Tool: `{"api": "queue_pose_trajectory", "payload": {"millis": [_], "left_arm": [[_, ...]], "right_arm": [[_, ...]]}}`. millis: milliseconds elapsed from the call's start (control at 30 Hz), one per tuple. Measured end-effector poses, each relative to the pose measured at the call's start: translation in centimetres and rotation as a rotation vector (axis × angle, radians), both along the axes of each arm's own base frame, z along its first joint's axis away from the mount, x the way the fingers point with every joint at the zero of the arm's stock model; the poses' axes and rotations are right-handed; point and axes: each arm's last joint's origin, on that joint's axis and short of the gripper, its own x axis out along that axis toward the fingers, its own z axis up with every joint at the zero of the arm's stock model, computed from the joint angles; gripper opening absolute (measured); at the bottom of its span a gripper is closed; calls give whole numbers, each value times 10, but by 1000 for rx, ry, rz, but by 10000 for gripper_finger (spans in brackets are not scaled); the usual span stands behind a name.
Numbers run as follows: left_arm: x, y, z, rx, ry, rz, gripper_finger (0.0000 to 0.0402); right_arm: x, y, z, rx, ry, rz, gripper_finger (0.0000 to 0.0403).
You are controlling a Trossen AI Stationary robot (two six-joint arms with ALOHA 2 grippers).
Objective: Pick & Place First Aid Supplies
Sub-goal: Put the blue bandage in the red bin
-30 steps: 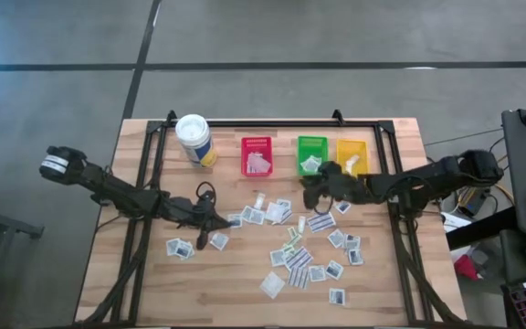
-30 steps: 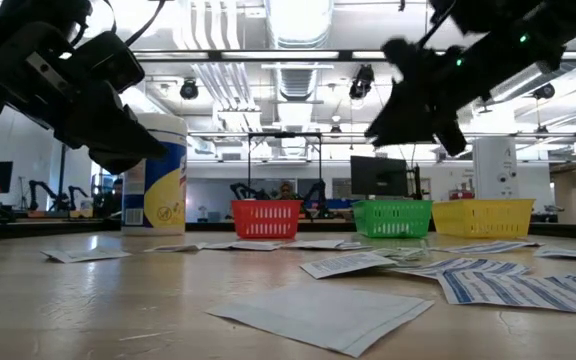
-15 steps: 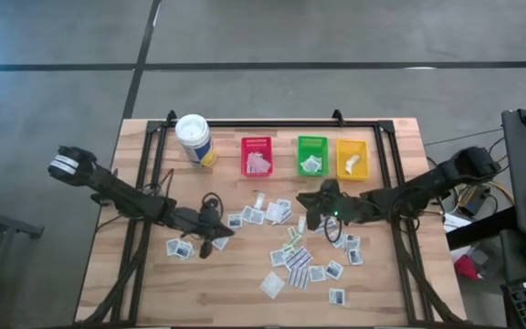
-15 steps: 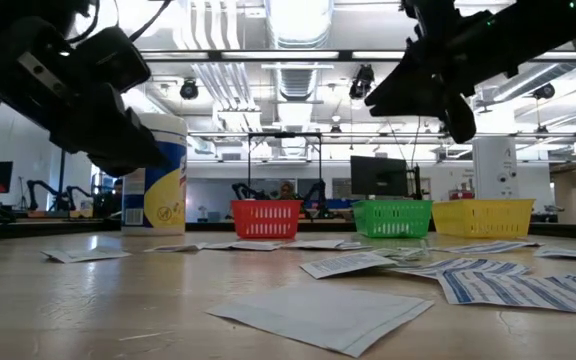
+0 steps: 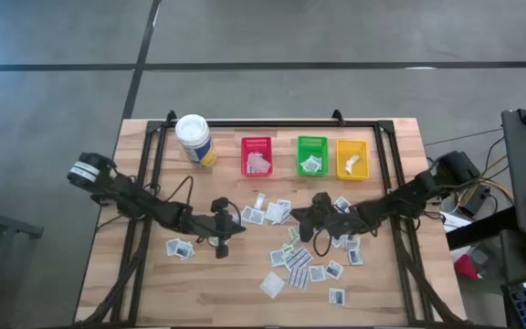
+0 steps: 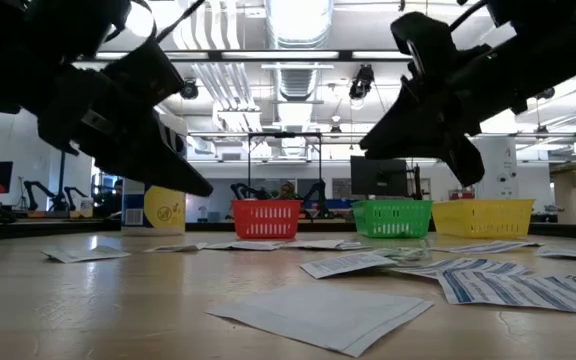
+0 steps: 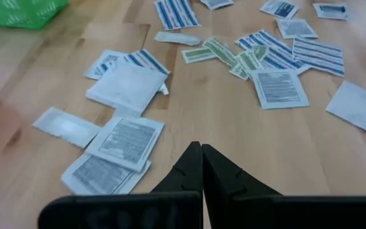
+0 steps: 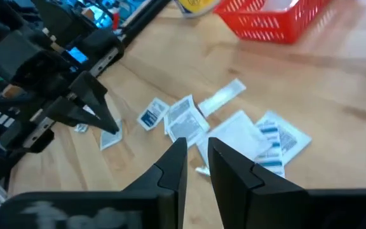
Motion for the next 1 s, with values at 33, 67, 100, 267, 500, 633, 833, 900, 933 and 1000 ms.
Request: {"api": "queue_pose_trajectory", "payload": {"millis": [33, 67, 100, 267, 500, 633, 833, 900, 933, 1000], "left_arm": [[1, 1, -2, 3, 9, 3, 0], [2, 2, -4, 5, 18, 5, 0], [4, 3, -6, 4, 27, 6, 0], [13, 6, -12, -1, 54, -19, 0], [35, 18, -11, 109, 54, -25, 0], [48, 29, -10, 118, 43, -7, 0], [60, 45, -16, 94, 12, -23, 0], [67, 50, -17, 89, -17, -8, 0], [67, 52, -19, 91, -3, -1, 0], [70, 55, -25, 86, -4, 3, 0]], "right_arm": [[2, 1, -2, -2, 7, 1, 61], [5, 4, -1, 0, 2, 6, 61], [7, 5, 0, 1, 0, 10, 61], [24, 12, 0, -26, 20, 39, 61], [40, 15, -7, -26, 98, 34, 61], [43, 14, -9, -10, 128, 12, 61], [45, 7, -7, 11, 145, -19, 61], [45, 4, -7, 16, 157, -18, 61], [45, 3, -9, 12, 171, -23, 61], [49, 2, -8, 23, 157, -26, 61]]}}
